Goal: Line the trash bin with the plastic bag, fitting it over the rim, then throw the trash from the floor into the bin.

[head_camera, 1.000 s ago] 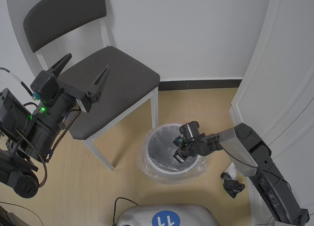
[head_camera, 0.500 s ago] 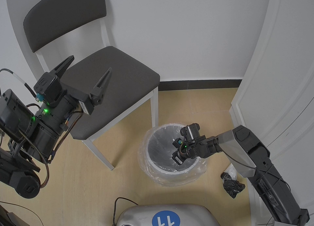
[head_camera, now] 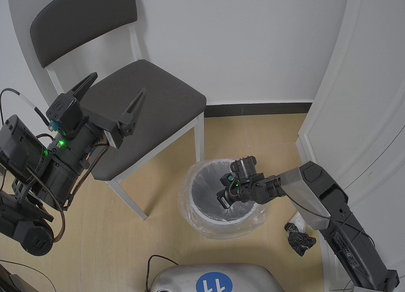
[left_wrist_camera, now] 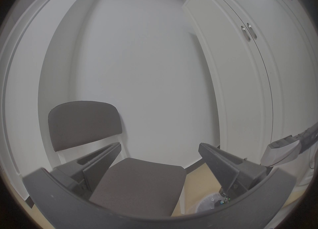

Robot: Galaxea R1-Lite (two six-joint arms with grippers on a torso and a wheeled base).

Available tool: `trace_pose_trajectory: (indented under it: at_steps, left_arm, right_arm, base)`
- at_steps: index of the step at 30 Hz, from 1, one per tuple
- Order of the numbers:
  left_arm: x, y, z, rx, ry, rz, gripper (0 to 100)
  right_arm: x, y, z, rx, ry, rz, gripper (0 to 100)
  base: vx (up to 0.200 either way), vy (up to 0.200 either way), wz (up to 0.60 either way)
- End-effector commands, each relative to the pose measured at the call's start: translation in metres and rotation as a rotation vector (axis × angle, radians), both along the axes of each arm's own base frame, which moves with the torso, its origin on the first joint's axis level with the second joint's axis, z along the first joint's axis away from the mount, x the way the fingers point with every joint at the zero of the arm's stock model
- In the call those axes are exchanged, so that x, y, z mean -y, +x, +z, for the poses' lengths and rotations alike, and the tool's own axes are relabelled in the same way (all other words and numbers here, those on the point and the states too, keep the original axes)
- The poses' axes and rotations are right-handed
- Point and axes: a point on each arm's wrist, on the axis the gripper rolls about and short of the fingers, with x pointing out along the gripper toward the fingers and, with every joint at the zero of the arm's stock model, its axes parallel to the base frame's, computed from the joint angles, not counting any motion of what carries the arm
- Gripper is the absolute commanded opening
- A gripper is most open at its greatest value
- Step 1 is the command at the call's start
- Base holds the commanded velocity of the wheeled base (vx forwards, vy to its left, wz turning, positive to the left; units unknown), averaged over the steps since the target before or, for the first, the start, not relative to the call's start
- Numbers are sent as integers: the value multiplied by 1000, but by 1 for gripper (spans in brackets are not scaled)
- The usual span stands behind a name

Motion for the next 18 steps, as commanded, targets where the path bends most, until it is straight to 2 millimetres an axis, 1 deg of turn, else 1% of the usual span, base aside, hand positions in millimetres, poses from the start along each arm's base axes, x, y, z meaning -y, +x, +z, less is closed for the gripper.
trace_pose_trajectory:
  at_steps: [1,3,5,7,9,10,12,13,14,16,17,18]
  left_arm:
    - [-1,1,-1,-3,0,3,100]
    - [-1,0,-1,-5,1,3,100]
    - [-1,-1,-1,-4,1,3,100]
    - [-1,-2,0,-1,-1,1,100]
    - [-1,-2,0,-1,0,2,100]
    - [-1,-2,0,-1,-1,0,100]
    - [-1,-2,-1,-3,0,-2,100]
    - [0,-2,-1,-4,1,-3,100]
    - [0,-2,-2,-6,3,-3,100]
    - [0,-1,-3,-11,4,-3,100]
    - [0,-1,-3,-9,5,-3,100]
    - [0,-1,-3,-11,4,-3,100]
  right_arm:
    - [-15,-4,27,40,37,18,0]
    - [-16,-4,55,80,57,16,0]
    - [-9,-16,71,67,46,14,0]
    - [1,-35,96,79,46,3,0]
    - [13,-50,113,115,57,-31,0]
    - [20,-61,125,136,78,-63,0]
    - [31,-75,140,160,110,-100,0]
    - [43,-90,153,170,137,-136,0]
    - [50,-97,158,175,145,-153,0]
    - [73,-113,166,174,144,-221,0]
    - [81,-116,166,171,141,-248,0]
    - [82,-117,166,170,139,-254,0]
  base:
    - [0,0,0]
    - [0,0,0]
    - [0,0,0]
    - [0,0,0]
    - [0,0,0]
    - [0,0,0]
    - [0,0,0]
    - [0,0,0]
    - [0,0,0]
    - [0,0,0]
    - [0,0,0]
    - [0,0,0]
